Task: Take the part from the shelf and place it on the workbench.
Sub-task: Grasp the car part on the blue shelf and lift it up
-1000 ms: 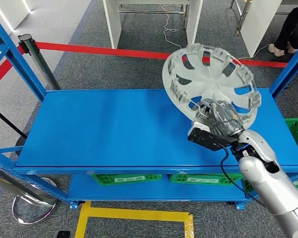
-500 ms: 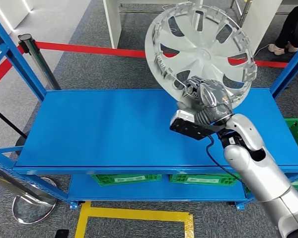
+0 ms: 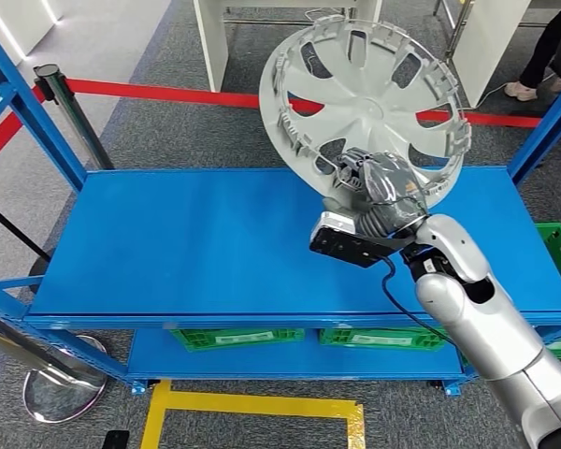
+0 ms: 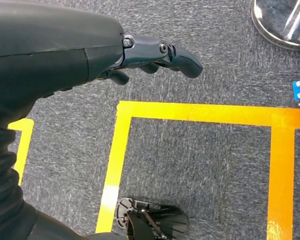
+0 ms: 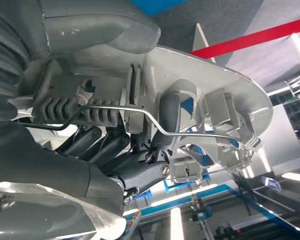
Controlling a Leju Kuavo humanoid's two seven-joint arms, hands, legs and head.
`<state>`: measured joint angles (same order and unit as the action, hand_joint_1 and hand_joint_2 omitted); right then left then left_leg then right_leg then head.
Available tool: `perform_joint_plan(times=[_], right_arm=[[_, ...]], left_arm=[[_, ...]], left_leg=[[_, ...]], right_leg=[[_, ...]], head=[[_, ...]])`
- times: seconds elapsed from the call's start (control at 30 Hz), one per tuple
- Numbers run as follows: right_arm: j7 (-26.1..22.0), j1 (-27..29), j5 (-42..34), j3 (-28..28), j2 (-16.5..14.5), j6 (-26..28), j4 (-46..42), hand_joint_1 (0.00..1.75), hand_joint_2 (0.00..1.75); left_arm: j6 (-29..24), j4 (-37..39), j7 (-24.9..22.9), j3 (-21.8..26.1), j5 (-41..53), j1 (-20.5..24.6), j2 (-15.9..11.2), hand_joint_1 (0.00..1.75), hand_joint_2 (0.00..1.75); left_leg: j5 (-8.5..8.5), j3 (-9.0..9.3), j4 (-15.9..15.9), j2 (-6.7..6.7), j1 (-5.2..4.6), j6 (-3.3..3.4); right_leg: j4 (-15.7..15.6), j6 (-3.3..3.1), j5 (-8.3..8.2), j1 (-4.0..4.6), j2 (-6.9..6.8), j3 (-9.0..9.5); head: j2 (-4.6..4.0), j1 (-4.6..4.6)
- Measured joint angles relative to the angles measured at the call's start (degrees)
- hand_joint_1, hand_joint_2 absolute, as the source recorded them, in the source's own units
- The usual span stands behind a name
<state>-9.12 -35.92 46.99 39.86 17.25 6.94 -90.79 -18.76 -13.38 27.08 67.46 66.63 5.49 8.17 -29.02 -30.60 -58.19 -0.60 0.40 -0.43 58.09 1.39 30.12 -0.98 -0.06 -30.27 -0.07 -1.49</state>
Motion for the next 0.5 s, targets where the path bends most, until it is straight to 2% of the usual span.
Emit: perform_joint_plan(times=[0.2, 0.33, 0.43, 0.47, 0.5], right_arm=[[1.4, 0.1, 1.2, 0.9, 0.0, 0.2, 0.4, 1.75, 1.75], [1.7, 1.0, 1.1, 1.0, 0.0, 0.9, 1.1, 1.75, 1.75], [1.7, 1.2, 1.1, 0.9, 0.0, 1.0, 1.1, 1.75, 1.75], [1.7, 1.2, 1.1, 0.8, 0.0, 1.1, 1.2, 1.75, 1.75], [1.7, 1.2, 1.1, 0.8, 0.0, 1.2, 1.2, 1.75, 1.75]], left_arm=[[0.1, 0.0, -0.1, 0.4, -1.0, 0.2, 0.0, 0.00, 1.75], [0.1, 0.0, -0.2, 1.2, -1.5, 0.2, 0.0, 0.00, 1.75], [0.1, 0.0, -0.3, 1.3, -1.7, 0.3, 0.0, 0.00, 1.75], [0.1, 0.0, -0.3, 1.4, -1.7, 0.4, 0.1, 0.00, 1.75], [0.1, 0.0, -0.3, 1.4, -1.7, 0.5, 0.1, 0.00, 1.75]], left_leg=[[-0.06, -0.20, -0.3, -0.10, -0.09, 0.09], [-0.05, -0.69, -0.7, -0.10, -0.23, 0.47], [0.85, -0.42, 0.5, 0.05, -0.03, 1.58], [1.26, -0.20, 1.1, 0.16, 0.10, 2.00], [1.58, -0.02, 1.5, 0.26, 0.23, 2.28]], right_leg=[[0.0, 0.20, -0.12, -0.11, -0.04, -0.04], [-0.1, 0.65, -0.40, -0.24, -0.02, -0.28], [-0.1, 1.29, -0.19, -0.31, 0.01, -0.86], [1.3, 1.37, 0.66, -0.27, 0.03, -1.69], [4.0, 1.38, 2.03, -0.25, 0.04, -3.15]], head=[[0.00, 0.01], [0.00, 0.01], [0.00, -0.04], [0.00, -0.14], [0.00, -0.27]])
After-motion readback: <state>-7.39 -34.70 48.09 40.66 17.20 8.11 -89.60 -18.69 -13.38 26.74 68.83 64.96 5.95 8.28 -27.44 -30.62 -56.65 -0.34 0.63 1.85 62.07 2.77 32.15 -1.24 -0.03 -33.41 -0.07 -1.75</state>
